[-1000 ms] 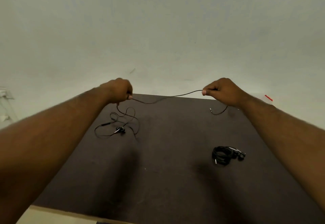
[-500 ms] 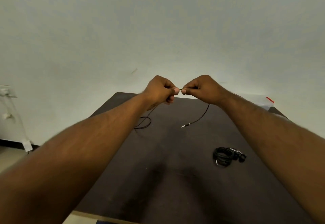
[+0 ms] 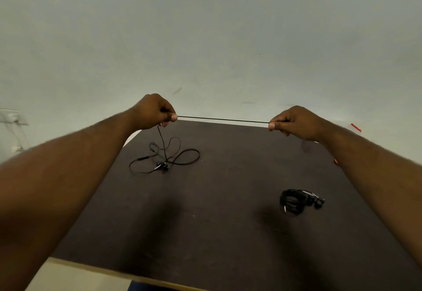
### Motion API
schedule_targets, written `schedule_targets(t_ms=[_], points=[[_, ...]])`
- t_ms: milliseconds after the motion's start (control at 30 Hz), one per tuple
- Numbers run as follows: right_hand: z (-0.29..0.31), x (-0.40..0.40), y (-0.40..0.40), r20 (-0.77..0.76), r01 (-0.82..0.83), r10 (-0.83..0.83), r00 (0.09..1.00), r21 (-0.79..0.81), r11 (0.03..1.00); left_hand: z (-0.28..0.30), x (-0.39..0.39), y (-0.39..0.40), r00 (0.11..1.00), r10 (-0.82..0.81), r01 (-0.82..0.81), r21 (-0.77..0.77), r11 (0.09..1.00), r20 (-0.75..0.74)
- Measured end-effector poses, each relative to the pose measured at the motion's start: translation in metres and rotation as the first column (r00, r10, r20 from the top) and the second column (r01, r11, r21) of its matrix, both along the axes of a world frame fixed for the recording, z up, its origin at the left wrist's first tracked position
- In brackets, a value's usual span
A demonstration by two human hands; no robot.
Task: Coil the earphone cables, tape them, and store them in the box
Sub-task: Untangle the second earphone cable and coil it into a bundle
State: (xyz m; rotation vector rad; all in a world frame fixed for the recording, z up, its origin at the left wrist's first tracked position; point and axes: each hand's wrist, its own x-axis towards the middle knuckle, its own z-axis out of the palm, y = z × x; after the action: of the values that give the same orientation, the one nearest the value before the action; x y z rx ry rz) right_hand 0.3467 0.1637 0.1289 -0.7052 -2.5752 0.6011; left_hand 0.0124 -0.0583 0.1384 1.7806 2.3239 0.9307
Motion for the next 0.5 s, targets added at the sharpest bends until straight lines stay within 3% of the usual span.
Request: schedule_targets(t_ms=[333,433,500], points=[[0.007,0.001,-0.002,0.061,-0.025,0.022,0.998,0.038,0.999,-0.007,-0.013,0.0,0.999,0.008,-0.01,0.042,0.999,0.034],[0.007,0.002,-0.01,0.124,-0.043,0.045,0.991,-0.019,0.999,-0.006,-0.016,0.002,0.999,0.03,-0.032,0.059,0.998,0.031],[0.005,-0.001,-0.026,0.212,-0.079,0.108,0.971,-0.142,0.987,-0.002,-0.02,0.001,0.997,0.059,-0.064,0.096,0.993,0.05]])
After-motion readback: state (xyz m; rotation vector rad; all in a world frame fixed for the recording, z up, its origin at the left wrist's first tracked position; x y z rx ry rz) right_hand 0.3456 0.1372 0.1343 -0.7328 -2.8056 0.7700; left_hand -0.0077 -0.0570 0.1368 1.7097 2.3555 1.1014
